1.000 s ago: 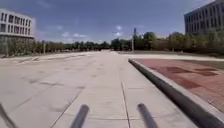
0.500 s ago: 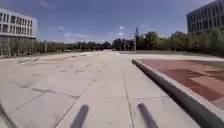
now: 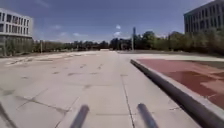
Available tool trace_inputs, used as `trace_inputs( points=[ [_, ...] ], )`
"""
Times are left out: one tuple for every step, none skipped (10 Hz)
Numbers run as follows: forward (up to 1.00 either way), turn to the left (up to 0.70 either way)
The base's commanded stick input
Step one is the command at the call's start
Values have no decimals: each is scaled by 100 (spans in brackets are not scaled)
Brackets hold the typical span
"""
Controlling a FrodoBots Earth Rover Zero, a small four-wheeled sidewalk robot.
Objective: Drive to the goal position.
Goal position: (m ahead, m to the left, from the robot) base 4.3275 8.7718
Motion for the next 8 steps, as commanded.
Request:
trace_inputs(
  points=[
    [70, 0],
    [70, 0],
    [70, 0],
    [70, 0],
    [70, 0],
    [70, 0],
    [70, -16],
    [70, -33]
  ],
)
